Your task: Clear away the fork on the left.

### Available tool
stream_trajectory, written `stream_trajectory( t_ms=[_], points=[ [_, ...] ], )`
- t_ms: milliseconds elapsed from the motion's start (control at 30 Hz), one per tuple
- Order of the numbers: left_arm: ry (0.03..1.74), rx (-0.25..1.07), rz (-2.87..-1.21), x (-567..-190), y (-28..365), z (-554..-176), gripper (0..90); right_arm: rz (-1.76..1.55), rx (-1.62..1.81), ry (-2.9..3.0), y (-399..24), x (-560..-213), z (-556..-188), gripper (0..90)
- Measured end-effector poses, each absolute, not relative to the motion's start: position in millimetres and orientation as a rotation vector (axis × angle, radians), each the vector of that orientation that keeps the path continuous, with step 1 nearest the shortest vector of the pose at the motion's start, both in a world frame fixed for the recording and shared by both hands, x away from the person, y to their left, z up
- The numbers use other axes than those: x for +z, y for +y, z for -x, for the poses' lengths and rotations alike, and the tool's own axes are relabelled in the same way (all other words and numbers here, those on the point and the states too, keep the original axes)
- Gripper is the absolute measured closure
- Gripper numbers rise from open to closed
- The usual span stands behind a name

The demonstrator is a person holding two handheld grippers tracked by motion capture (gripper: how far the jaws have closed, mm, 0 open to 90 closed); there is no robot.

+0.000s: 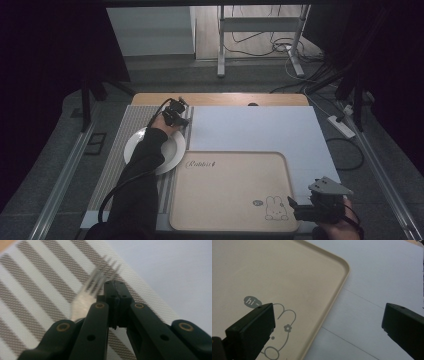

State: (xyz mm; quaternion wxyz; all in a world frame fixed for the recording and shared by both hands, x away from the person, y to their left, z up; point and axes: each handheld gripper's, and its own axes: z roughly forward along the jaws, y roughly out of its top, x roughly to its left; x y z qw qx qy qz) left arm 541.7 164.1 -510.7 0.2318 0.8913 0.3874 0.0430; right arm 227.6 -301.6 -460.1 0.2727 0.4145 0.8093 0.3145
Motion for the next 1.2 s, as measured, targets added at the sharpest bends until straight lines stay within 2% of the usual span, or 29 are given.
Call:
stream_trajectory(
  t_ms=[33,100,267,333,367,500,600,733,867,967,1067,1200],
  points=[
    [1.054,0.141,-2.45,-507,166,-541,87.9,-1.116,0.846,2.179,-302,-460,-228,0.0],
    [1.048,0.161,-2.434,-501,170,-540,79.1,-1.114,0.844,2.183,-301,-460,-228,0.0],
    [1.095,0.214,-2.405,-494,187,-543,43.0,-1.106,0.837,2.184,-300,-460,-227,0.0],
    [1.093,0.186,-2.387,-496,196,-545,25.9,-1.106,0.835,2.187,-300,-460,-228,0.0],
    [1.107,0.184,-2.384,-497,200,-546,25.9,-1.106,0.835,2.187,-300,-460,-228,0.0],
    [1.16,0.187,-2.406,-505,210,-549,7.2,-1.104,0.835,2.19,-300,-461,-228,0.0],
    [1.19,0.208,-2.398,-509,215,-551,0.0,-1.103,0.834,2.19,-300,-461,-228,0.0],
    [1.222,0.204,-2.415,-516,214,-555,0.0,-1.101,0.834,2.19,-300,-461,-228,0.0],
    [1.238,0.243,-2.504,-524,210,-558,0.6,-1.102,0.836,2.191,-300,-461,-228,0.0],
    [1.235,0.206,-2.484,-525,215,-560,3.0,-1.103,0.836,2.191,-300,-461,-228,0.0],
    [1.214,0.199,-2.472,-523,222,-559,12.4,-1.099,0.834,2.191,-300,-461,-227,0.0],
    [1.185,0.196,-2.475,-519,234,-555,34.2,-1.095,0.831,2.194,-300,-461,-227,0.0]
  ],
)
